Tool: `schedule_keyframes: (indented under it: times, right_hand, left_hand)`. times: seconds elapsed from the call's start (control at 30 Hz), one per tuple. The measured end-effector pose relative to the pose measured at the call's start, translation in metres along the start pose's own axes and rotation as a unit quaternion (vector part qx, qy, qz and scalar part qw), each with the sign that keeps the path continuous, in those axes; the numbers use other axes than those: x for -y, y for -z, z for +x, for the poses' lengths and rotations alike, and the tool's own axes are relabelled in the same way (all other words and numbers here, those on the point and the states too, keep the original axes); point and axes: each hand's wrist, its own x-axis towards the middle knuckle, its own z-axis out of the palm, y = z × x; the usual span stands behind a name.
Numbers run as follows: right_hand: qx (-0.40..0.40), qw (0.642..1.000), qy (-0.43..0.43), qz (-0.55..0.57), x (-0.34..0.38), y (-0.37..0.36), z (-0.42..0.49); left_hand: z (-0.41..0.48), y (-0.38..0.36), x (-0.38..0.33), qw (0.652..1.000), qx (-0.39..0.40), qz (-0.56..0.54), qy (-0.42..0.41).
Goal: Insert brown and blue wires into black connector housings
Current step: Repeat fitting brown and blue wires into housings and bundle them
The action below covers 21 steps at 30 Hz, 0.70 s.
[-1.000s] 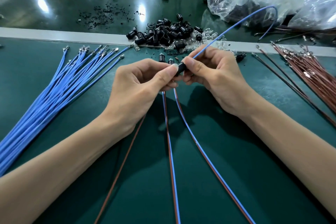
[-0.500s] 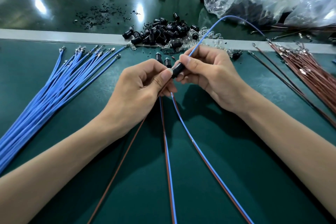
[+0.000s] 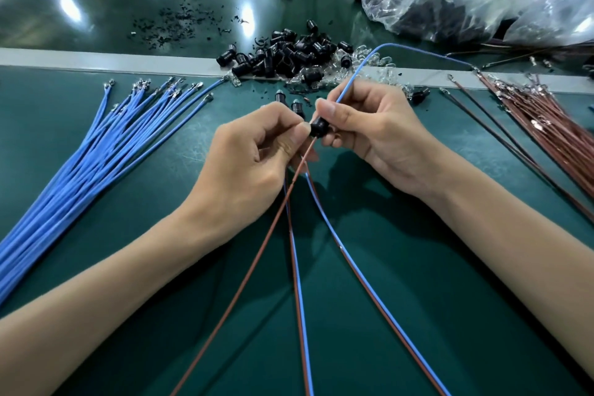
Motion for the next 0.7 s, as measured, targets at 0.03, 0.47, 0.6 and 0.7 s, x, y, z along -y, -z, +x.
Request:
schedule_keyframes:
  times: [0.03,0.47,0.6,0.7]
  right_hand:
    - [-0.005,1.000,-0.006,0.004,0.0001,-0.0001,0.0005]
    - [-0.024,0.999,-0.016,0.014,-0.0016,-0.0012,0.0015]
    - [-0.028,1.000,-0.003,-0.006,-0.0022,-0.0029,0.0008]
    - [-0.037,0.999,0.008,-0.016,-0.0030,-0.0040,0.0003]
  left_hand:
    - [-0.0006,-0.0009,-0.0003,0.999,0.000,0.031,-0.018]
    - [-0.0053,-0.0042,0.0032,0.970,-0.031,0.210,-0.118]
    - [-0.0084,-0.0048,0.0035,0.953,-0.024,0.272,-0.127]
    - [-0.0093,-0.0030,0.0025,0.942,-0.003,0.306,-0.139]
